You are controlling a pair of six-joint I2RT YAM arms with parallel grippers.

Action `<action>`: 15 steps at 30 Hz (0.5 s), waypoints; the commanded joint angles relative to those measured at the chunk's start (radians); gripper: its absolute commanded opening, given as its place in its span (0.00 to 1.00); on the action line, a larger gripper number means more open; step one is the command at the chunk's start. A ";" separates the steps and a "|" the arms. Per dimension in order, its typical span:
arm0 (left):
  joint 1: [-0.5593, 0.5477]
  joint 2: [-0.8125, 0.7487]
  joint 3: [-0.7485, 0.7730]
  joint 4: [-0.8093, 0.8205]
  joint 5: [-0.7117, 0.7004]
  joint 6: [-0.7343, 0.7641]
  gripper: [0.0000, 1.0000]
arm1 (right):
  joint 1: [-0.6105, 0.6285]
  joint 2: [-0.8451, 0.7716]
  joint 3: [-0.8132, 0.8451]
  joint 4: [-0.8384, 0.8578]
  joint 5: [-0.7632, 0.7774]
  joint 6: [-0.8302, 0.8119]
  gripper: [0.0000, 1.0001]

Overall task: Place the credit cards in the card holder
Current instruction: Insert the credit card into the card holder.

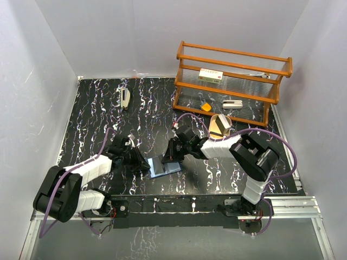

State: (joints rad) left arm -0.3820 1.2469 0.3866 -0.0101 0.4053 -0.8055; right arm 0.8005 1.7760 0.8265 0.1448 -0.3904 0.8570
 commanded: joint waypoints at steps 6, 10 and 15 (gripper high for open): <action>-0.005 0.056 0.031 -0.041 -0.062 0.049 0.06 | -0.001 -0.019 0.086 -0.191 0.052 -0.124 0.00; -0.005 0.060 0.028 -0.039 -0.067 0.047 0.06 | -0.003 -0.012 0.097 -0.221 0.053 -0.140 0.00; -0.005 0.060 0.025 -0.046 -0.076 0.050 0.06 | -0.003 -0.016 0.098 -0.246 0.067 -0.152 0.00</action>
State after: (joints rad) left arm -0.3828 1.2858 0.4137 -0.0078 0.4095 -0.7902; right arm 0.7975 1.7752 0.9043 -0.0257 -0.3702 0.7544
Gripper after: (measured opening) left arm 0.061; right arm 0.028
